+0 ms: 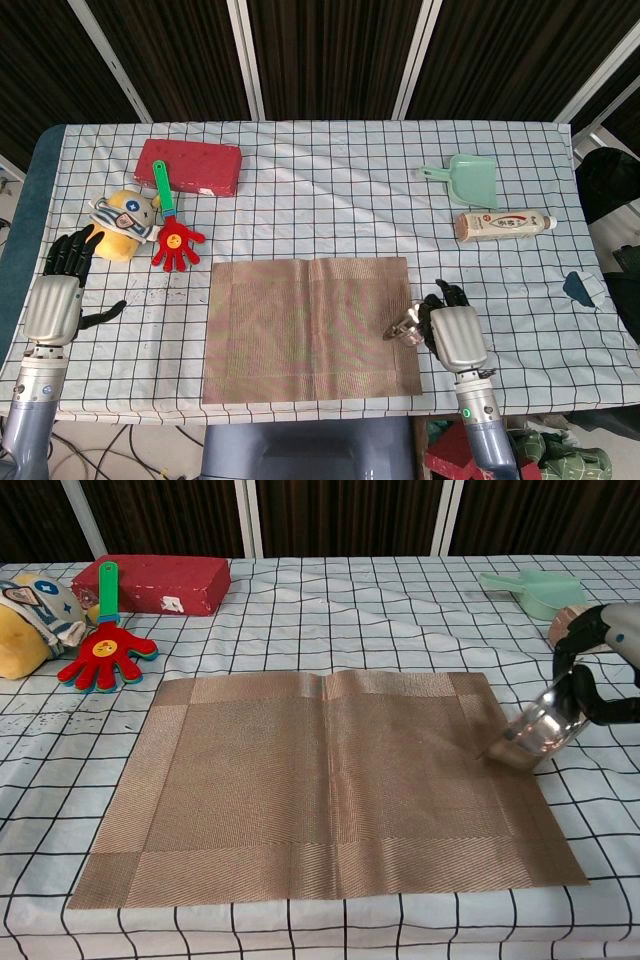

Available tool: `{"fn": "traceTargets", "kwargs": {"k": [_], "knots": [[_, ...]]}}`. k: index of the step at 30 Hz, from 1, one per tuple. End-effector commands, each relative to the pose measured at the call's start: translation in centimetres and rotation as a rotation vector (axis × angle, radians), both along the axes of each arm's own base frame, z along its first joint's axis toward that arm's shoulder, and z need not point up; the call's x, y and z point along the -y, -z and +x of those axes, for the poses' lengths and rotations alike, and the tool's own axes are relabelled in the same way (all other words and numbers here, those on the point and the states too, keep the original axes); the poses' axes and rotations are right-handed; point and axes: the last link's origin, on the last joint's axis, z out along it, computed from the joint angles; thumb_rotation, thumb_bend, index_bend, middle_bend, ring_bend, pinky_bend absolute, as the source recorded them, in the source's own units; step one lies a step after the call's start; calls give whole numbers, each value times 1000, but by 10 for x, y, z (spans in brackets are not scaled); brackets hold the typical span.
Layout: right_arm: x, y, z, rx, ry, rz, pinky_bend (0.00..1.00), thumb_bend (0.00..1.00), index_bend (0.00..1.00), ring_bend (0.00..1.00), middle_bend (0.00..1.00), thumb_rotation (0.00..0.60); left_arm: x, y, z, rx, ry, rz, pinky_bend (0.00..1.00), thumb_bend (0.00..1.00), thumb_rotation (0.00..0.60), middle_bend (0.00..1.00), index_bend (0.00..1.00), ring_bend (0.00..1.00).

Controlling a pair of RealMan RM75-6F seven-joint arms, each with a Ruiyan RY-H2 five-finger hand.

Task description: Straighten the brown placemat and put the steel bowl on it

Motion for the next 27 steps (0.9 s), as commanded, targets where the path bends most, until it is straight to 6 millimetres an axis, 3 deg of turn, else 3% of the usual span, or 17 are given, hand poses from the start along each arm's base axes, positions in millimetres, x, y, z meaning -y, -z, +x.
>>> {"fn": "traceTargets", "kwargs": {"k": [1,13,27], "knots": [[4,2,22,21,-54,-5,202,548,682,142,427,600,0,0,0,1,1,0,0,40,600,0,42,0],[7,26,88,122,-154,46,202,548,682,142,427,600,-1,0,0,6,2,-4,0,40,600,0,42,0],[18,82,120,206,-126,138,202,547,682,143,422,600,-3,-2,-1,22,-12,0,0,40,600,0,42,0]]}}
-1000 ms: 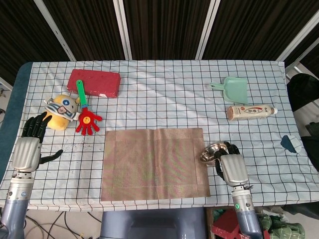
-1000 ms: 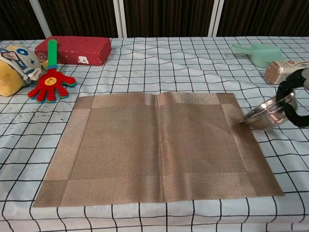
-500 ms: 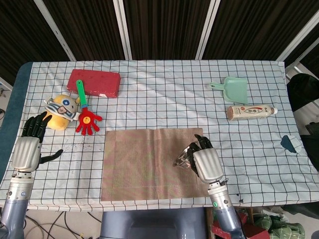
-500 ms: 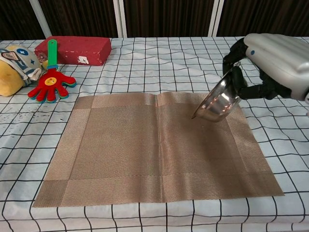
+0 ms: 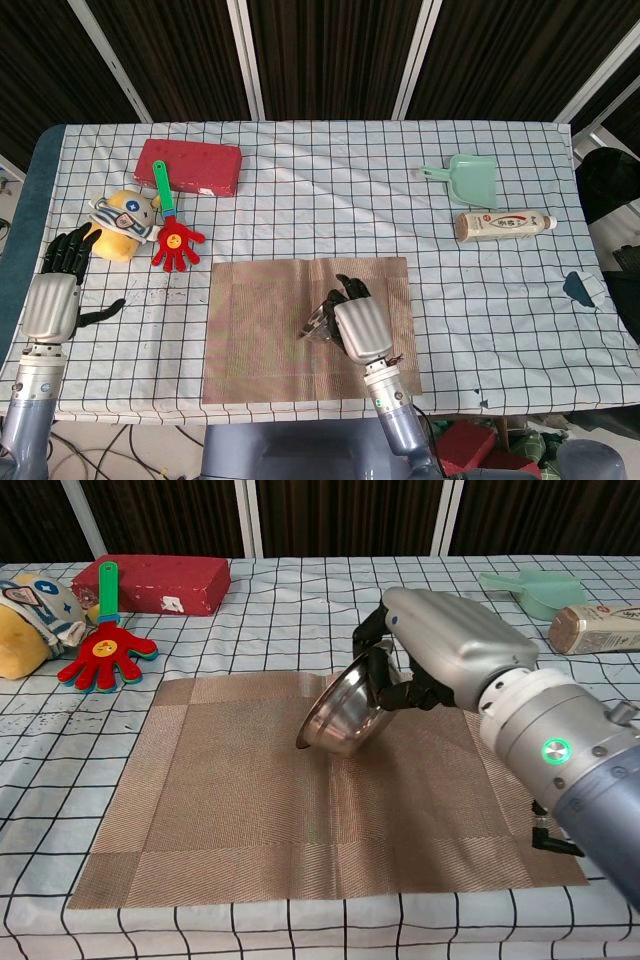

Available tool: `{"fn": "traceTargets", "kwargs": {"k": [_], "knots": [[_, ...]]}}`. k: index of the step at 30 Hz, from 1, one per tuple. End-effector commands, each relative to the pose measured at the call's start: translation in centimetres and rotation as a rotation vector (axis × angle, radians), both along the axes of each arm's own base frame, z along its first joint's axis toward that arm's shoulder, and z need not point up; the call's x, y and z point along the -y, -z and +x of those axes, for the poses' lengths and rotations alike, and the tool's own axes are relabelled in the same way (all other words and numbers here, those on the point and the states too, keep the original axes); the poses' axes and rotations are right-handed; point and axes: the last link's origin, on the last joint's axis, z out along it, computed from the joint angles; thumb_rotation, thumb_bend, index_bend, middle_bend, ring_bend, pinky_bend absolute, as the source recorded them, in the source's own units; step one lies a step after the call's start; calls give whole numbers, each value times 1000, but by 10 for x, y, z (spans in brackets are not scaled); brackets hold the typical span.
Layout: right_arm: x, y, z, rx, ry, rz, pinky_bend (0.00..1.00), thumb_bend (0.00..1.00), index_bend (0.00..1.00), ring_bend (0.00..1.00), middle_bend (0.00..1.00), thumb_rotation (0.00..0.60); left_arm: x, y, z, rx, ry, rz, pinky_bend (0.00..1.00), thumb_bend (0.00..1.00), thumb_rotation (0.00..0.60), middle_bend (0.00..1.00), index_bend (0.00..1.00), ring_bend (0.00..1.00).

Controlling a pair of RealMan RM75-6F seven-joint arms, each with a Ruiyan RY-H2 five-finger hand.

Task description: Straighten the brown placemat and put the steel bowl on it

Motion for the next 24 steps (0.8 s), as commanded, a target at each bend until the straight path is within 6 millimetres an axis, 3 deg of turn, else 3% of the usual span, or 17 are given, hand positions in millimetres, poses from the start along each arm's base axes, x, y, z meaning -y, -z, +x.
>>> {"fn": "traceTargets", "kwargs": {"k": [1,10,15,24], "knots": [[2,10,5,15,3,17,202,547,681,143,421,600,0,0,0,2,-1,1,0,40,600,0,42,0],[4,26,1,50,51,22,202,523,675,142,394,600,-1,0,0,1,-3,-1,0,40,600,0,42,0],[3,20,-17,-16,75,-5,192,270,446,84,255,600,-1,2,0,-3,-2,-7,0,40,600,0,42,0],[-13,0,-47,-65,146,18,182,180,300,49,161,600,0,4,0,-16,-2,-8,0,40,600,0,42,0]]}}
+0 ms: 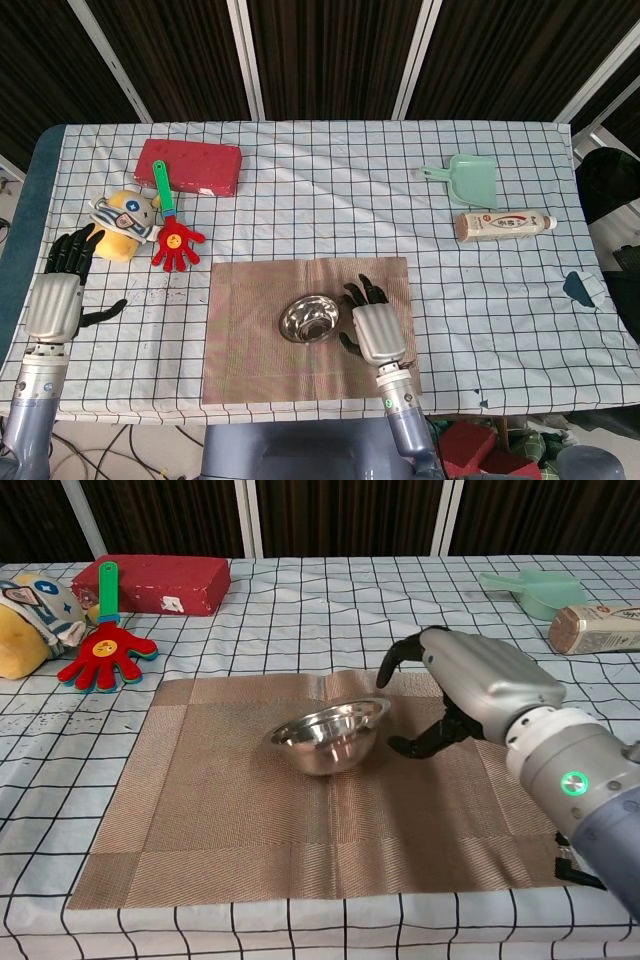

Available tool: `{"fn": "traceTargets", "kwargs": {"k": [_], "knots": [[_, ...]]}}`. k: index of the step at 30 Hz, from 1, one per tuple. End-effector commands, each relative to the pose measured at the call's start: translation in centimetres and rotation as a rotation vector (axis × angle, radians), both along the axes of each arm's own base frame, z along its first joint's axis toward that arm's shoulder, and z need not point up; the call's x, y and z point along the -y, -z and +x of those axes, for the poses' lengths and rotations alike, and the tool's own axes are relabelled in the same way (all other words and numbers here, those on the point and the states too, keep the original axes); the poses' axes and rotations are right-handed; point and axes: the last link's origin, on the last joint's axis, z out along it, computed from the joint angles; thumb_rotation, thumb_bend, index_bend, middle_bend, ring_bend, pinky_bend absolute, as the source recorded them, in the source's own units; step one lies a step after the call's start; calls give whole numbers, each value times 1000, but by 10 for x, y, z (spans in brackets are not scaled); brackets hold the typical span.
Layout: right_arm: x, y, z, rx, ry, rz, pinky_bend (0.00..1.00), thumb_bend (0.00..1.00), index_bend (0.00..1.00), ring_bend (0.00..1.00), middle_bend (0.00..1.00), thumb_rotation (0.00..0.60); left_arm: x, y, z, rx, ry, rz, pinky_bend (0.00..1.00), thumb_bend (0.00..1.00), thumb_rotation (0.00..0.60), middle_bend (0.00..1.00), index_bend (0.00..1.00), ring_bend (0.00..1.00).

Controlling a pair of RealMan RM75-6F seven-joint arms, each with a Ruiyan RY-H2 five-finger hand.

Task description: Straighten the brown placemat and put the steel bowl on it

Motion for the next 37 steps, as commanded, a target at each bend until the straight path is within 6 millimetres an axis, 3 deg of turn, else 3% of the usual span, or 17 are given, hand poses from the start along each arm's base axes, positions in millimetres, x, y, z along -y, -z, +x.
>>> {"fn": "traceTargets", "kwargs": {"k": [1,9,15,22,30,37], "knots": [[-9,-8,-13,-22,28,11,180,175,283,49,152,600,0,1,0,-3,-1,0,0,41,600,0,42,0],[-24,-31,-39,-81,52,13,178,154,223,36,119,600,1,1,0,-9,-2,2,0,40,600,0,42,0],[-27,-62,-69,-131,76,-31,178,148,223,36,113,600,2,1,0,-14,4,-2,0,40,600,0,42,0],[-29,-124,-122,-255,89,-195,178,79,205,36,111,600,4,2,-1,-33,7,-21,0,36,600,0,20,0],[-43,-179,-178,-296,192,-291,178,31,60,13,23,600,8,5,-7,-144,-12,-80,0,13,600,0,0,0],[-54,-193,-206,-247,262,-316,178,31,16,0,0,600,10,8,-14,-219,-91,-126,0,11,600,0,0,0]]}}
